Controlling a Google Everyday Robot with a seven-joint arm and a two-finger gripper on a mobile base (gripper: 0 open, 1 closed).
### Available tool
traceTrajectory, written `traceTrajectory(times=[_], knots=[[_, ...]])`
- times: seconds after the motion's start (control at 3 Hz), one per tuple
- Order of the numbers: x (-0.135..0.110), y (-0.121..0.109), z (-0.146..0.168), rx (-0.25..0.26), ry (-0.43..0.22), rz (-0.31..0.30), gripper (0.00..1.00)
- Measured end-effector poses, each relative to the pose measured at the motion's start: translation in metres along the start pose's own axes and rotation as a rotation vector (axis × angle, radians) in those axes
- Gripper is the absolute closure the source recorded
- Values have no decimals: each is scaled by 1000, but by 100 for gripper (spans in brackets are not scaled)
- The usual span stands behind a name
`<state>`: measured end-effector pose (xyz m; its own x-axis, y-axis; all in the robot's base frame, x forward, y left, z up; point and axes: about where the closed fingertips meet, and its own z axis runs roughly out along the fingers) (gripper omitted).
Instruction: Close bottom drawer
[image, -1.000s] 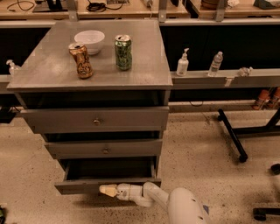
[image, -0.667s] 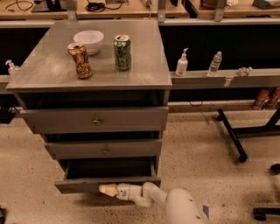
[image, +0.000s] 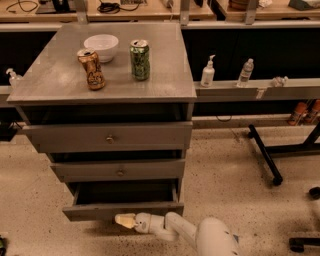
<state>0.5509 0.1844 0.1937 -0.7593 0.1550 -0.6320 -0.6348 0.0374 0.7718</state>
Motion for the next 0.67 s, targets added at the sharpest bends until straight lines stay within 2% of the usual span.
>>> traceTrajectory(times=[0.33, 0.67], knots=[[21, 14, -16, 0, -3, 15, 100], [30, 1, -9, 10, 21, 37, 100]])
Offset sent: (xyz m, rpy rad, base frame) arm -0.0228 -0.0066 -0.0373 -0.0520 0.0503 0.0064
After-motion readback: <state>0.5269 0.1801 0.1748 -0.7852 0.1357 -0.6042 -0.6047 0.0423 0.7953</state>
